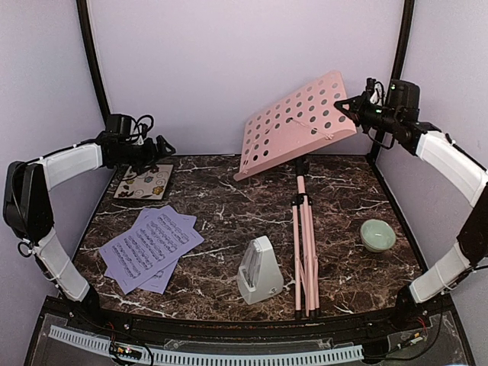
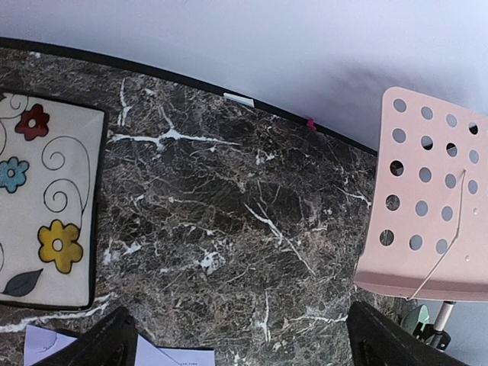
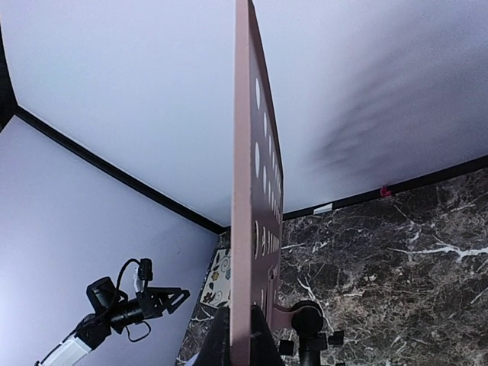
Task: Set up the instrument practice props
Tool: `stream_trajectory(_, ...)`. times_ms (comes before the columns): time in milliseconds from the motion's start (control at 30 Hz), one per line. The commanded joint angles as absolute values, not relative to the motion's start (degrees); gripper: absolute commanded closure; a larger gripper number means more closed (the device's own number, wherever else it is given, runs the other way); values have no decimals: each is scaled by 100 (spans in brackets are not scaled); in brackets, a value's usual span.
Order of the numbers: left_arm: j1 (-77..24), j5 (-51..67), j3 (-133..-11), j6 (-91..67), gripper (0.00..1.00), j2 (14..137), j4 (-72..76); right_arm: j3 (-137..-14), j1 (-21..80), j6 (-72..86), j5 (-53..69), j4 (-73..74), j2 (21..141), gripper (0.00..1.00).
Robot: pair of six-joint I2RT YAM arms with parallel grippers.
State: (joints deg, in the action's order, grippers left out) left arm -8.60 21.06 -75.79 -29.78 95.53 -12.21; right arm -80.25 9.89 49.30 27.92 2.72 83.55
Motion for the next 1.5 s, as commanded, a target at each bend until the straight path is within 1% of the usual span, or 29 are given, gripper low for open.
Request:
stream_trajectory(0, -1094, 2077, -7637, -2848, 1, 9136, -698, -8962, 1089, 4560, 2590, -1521, 7860, 100)
stream_trajectory(167, -1374, 2501, -7376, -2892, 1, 8958, 34, -9237, 1281, 4480, 2566, -1745, 7928, 100)
stream_trajectory(267, -1637, 2681, -7444, -2757, 2, 8994, 415, -9405, 1420, 4419, 2700, -1811, 8011, 100)
stream_trajectory(400, -1996, 2888, -7986, -2355, 11, 9324, 508, -9635, 1601, 4222, 2781, -1784, 8073, 100)
stream_trajectory(433, -2102, 2953, -8173, -2293, 16, 9412, 441, -9754, 1633, 4154, 2770, -1720, 8089, 100)
stream_trajectory(467, -2197, 3017, -8323, -2244, 19, 9485, 386, -9809, 1663, 4096, 2741, -1676, 8102, 100)
stream_trajectory(500, -2328, 3014, -8384, -2208, 20, 9495, 376, -9843, 1697, 4068, 2674, -1653, 8100, 100)
stream_trajectory(533, -2461, 2927, -8324, -2172, 20, 9451, 437, -9858, 1715, 4063, 2586, -1659, 8091, 100)
stream_trajectory(700, -3185, 2143, -7273, -2243, 20, 8978, 1348, -9966, 1807, 4004, 2207, -1796, 8060, 100)
stream_trajectory(767, -3366, 1886, -7101, -2155, 20, 8875, 1578, -10083, 1828, 3996, 2184, -1836, 8092, 100)
stream_trajectory(867, -3568, 1768, -7314, -1354, 19, 8830, 1559, -10289, 1860, 3936, 2247, -1770, 8149, 100)
stream_trajectory(1067, -4004, 1639, -8330, 1666, 15, 9008, 384, -10497, 1939, 3894, 2296, -1641, 8208, 100)
stream_trajectory(1167, -4059, 1724, -8701, 2697, 16, 9189, 84, -10565, 2000, 3902, 2301, -1642, 8249, 100)
stream_trajectory(1300, -4139, 1971, -9210, 3422, 19, 9476, -104, -10713, 2113, 3866, 2281, -1582, 8341, 100)
stream_trajectory(1467, -4377, 2173, -10028, 4067, 23, 10031, -865, -10823, 2284, 3770, 2160, -1559, 8419, 100)
